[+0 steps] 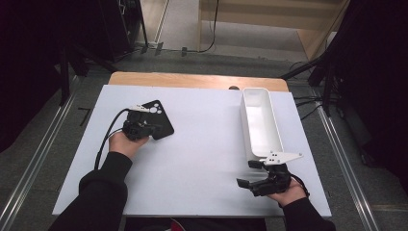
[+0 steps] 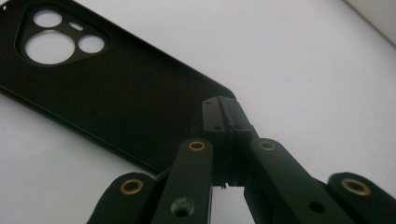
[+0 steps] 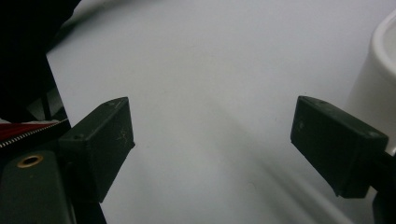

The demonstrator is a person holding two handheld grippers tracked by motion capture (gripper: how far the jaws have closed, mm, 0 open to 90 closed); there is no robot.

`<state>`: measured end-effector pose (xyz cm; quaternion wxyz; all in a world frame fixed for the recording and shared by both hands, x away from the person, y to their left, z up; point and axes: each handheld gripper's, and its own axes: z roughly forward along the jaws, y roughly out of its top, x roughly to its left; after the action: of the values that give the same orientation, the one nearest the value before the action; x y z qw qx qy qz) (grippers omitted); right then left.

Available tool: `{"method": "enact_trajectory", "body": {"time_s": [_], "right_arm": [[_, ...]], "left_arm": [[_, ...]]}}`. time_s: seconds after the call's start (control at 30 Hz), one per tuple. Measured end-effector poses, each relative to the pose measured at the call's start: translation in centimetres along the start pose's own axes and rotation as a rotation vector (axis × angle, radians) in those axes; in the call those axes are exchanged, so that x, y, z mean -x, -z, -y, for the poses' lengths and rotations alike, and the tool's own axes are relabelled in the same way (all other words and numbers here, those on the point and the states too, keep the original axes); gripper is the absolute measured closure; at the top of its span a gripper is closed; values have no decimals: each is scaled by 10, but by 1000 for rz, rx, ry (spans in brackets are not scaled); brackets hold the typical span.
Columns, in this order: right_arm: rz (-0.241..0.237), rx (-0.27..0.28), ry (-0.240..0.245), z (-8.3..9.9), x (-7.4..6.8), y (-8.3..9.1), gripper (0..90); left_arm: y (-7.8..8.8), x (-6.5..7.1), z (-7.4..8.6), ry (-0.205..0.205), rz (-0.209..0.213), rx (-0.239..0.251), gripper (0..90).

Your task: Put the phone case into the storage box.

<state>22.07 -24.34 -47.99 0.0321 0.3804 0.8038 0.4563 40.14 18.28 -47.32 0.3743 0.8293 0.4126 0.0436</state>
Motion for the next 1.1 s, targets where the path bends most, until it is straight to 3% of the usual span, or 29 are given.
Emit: {"method": "enact_trajectory", "body": {"time_s": [0.23, 0.43, 0.7, 1.1], "right_arm": [[-1, -3, 2, 0, -1, -1, 117], [-6, -8, 11, -1, -2, -1, 116], [-8, -10, 15, -1, -2, -2, 117], [-8, -12, 14, 0, -3, -2, 117]], "left_arm": [[-3, -1, 6, -2, -12, -16, 894], [-5, -3, 15, 36, 6, -14, 894], [-11, -9, 18, 54, -13, -19, 894], [-8, -9, 21, 41, -2, -47, 894]]}}
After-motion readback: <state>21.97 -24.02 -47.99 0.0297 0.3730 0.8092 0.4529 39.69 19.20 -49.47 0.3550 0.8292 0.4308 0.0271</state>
